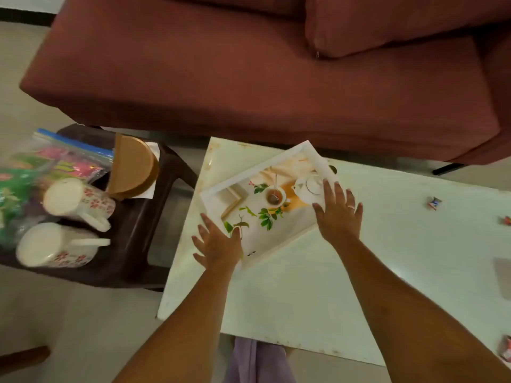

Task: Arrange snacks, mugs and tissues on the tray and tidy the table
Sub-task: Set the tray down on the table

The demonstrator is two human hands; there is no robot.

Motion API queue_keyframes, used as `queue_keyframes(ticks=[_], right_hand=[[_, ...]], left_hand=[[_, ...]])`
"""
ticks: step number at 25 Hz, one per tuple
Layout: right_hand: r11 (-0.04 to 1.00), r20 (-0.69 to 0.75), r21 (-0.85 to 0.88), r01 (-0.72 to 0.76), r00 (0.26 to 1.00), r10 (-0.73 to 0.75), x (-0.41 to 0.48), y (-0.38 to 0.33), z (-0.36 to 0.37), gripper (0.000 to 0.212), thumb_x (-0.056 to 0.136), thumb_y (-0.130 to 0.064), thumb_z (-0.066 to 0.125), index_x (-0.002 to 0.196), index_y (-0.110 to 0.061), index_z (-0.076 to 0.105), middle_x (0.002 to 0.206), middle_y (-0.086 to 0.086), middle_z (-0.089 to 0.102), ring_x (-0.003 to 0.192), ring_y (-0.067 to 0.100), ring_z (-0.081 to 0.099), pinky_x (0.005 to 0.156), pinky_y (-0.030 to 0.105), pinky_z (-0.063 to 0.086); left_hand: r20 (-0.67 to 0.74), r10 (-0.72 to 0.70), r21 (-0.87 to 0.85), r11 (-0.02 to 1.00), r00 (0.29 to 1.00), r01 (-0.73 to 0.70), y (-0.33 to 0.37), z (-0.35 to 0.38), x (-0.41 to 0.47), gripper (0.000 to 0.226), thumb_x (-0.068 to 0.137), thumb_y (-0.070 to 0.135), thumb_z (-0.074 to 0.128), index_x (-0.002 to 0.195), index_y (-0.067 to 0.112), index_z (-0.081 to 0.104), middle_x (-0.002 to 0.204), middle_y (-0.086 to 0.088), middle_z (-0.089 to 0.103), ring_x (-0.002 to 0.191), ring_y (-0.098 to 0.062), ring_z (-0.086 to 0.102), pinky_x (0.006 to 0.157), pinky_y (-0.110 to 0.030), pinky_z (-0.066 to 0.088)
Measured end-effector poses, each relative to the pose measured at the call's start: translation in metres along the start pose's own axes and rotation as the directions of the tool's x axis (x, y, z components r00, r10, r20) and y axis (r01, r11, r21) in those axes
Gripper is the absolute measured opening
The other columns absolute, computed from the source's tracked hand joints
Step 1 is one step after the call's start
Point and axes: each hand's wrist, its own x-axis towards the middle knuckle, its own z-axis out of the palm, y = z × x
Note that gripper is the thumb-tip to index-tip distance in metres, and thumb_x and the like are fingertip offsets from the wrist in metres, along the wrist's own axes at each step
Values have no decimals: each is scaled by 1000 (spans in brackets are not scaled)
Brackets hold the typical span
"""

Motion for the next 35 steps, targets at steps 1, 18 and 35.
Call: queue_keyframes(ticks=[1, 18, 35], right_hand=[[999, 2, 2, -35, 999, 35, 15, 7, 7, 65, 96, -49, 32, 150, -27, 4, 159, 5, 14, 145, 33, 15, 114, 57, 19], [849, 10, 366, -381, 914, 405, 71, 66, 52, 45, 88, -4, 58, 130, -2, 42, 127, 23, 47, 118, 38, 47, 100, 48, 43], [367, 155, 611, -701, 561, 813, -69, 156, 110, 42, 88, 3, 45, 130, -1, 42, 132, 21, 44, 123, 40, 42, 100, 45, 38]], left_hand=[[6, -67, -28, 997, 998, 67, -2, 9, 10, 92, 88, 49, 54, 150, 21, -8, 158, -14, 15, 145, -38, 10, 114, -59, 15], [-74, -353, -713, 672, 933, 198, 3, 54, 73, 47, 87, 19, 60, 131, 12, 45, 132, -14, 49, 116, -33, 55, 97, -49, 49], [-104, -10, -466, 884, 995, -40, 31, 117, 22, 46, 87, 14, 59, 130, 5, 45, 135, -14, 44, 122, -30, 48, 101, -41, 45]])
